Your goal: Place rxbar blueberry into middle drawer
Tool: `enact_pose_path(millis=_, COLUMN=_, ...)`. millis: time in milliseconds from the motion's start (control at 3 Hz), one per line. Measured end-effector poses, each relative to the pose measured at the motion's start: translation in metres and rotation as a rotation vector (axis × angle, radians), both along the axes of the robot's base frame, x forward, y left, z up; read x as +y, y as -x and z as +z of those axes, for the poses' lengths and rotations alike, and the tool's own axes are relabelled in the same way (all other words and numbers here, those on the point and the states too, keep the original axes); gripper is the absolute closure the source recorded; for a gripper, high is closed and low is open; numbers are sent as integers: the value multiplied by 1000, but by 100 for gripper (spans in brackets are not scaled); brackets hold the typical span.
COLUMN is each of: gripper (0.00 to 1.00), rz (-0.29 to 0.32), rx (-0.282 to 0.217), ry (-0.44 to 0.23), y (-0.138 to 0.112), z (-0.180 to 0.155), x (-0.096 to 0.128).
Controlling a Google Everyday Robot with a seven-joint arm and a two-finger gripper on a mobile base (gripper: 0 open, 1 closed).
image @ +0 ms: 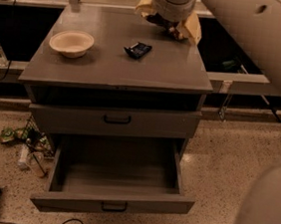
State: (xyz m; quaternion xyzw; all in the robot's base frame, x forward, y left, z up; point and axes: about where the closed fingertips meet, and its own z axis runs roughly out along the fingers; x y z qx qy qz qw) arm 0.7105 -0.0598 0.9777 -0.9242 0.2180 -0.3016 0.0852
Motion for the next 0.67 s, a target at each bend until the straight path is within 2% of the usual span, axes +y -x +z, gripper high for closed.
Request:
enact_pose_path(millis=333, gripper=0, rz=2, rx=52, ry=37, y=-31, z=-8, x=19)
enact_pose_path(millis=667, gripper=0, rz=-18, rx=86, ry=46, y=-68, z=-17, x=35)
